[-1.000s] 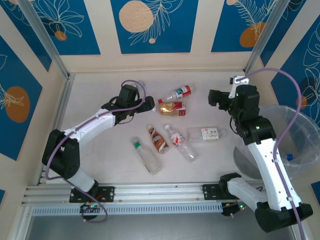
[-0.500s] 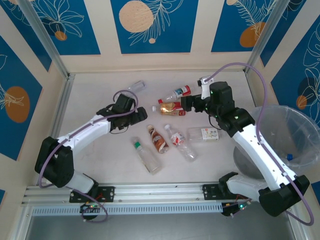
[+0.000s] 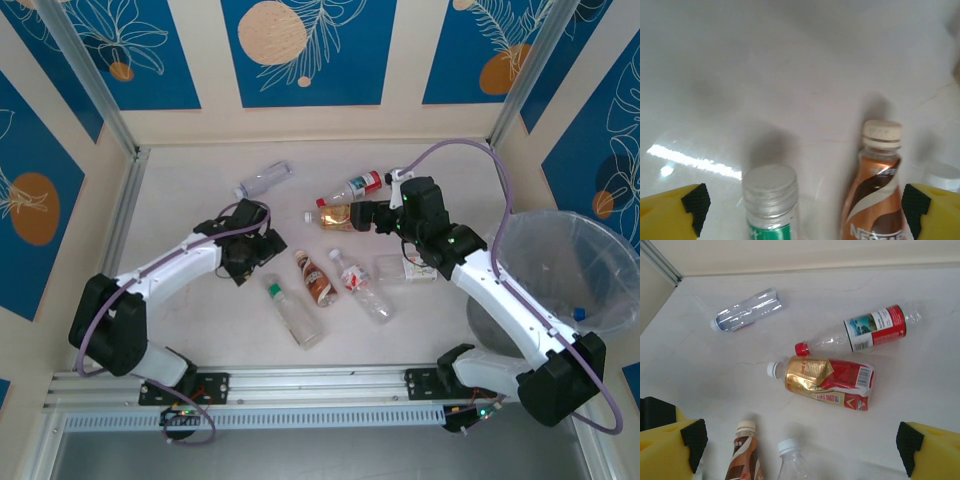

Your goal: Put the plastic bottles in the bin

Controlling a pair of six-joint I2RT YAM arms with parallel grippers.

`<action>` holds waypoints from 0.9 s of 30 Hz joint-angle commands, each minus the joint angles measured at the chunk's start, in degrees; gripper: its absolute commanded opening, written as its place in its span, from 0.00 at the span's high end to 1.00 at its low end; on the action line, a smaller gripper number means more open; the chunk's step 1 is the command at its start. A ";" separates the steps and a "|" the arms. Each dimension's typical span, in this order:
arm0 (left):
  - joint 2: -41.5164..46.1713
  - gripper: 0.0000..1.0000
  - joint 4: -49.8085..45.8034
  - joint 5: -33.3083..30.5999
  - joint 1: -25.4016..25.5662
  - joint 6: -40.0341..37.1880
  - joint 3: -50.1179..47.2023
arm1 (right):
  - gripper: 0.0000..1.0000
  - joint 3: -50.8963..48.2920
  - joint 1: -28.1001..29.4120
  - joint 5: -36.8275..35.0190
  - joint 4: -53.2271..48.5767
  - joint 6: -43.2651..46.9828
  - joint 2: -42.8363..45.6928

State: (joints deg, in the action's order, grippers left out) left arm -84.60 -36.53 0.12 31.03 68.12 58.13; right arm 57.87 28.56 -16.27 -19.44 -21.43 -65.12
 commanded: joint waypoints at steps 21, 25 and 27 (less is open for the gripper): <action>-10.53 0.02 -9.96 3.30 4.39 9.72 4.52 | 0.00 -1.97 1.75 -6.69 0.62 -6.03 0.78; -13.71 0.09 -8.39 4.42 4.46 8.65 5.55 | 0.00 -1.88 2.54 -8.77 -1.18 -5.03 1.09; -14.36 0.16 -6.83 4.47 4.55 9.62 4.92 | 0.00 -1.75 2.81 -9.59 -1.81 -4.77 1.36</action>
State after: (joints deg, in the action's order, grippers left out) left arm -97.86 -42.46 3.29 34.79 76.23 62.59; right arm 54.30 30.74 -22.79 -19.44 -27.03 -64.95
